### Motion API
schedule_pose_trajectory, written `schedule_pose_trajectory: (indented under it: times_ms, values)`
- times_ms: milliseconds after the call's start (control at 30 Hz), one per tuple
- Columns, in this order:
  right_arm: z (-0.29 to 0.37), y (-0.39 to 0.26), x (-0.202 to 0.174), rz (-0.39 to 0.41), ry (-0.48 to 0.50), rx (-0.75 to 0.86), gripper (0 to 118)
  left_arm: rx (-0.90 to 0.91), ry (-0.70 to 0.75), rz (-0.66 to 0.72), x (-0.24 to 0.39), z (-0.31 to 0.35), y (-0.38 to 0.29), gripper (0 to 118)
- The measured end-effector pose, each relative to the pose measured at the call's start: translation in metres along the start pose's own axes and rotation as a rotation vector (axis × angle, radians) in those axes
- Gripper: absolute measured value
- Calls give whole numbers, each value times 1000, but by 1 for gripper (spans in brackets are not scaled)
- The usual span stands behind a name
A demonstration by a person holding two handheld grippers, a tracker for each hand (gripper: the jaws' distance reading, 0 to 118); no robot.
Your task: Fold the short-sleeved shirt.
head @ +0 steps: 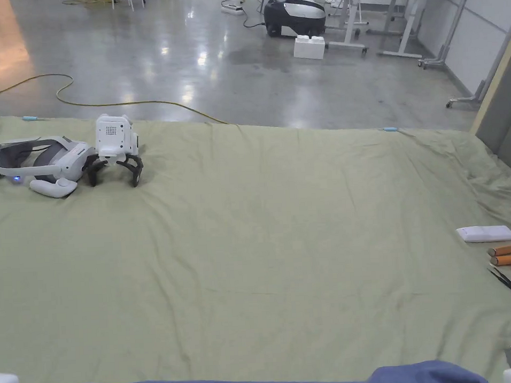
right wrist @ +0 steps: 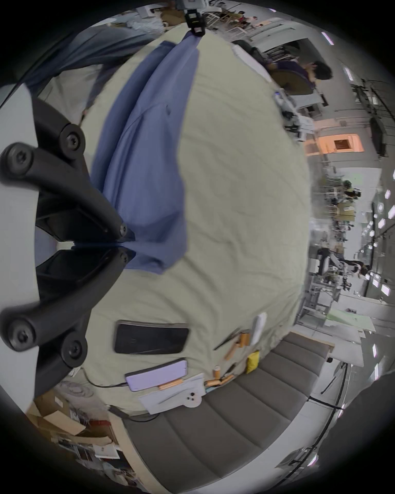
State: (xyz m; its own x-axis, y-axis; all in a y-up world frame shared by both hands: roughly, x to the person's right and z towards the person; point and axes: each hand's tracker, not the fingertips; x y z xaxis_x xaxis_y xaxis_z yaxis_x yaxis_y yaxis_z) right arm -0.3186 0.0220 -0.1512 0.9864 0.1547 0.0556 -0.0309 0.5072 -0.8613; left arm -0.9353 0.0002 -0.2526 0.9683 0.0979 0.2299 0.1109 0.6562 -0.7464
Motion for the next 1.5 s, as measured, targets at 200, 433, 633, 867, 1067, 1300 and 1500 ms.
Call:
schedule_pose_trajectory:
  times_ms: [200, 433, 633, 867, 1067, 1300, 1500]
  values:
    - [-30, -30, -8, 13, -13, -42, 0, -136, 24, -6, -5, -29, -43, 1]
    - [-49, -39, -19, -11, -20, -47, 22, -132, 63, 7, 2, -37, -40, 29]
    - [14, -1, -28, -60, -119, 164, 89, 32, 88, -33, 21, -5, -3, 62]
    - [56, 79, -78, -150, -42, 600, 87, 358, 76, -50, 78, 13, 59, 62]
    - [78, 113, -132, -210, -90, 902, 48, 667, 137, -37, 122, 40, 89, 32]
    - [85, 121, -158, -254, -74, 992, 1, 783, 226, -94, 144, 62, 99, 0]
    - [79, 126, -160, -183, -24, 973, 0, 597, 141, -58, 99, 63, 95, 0]
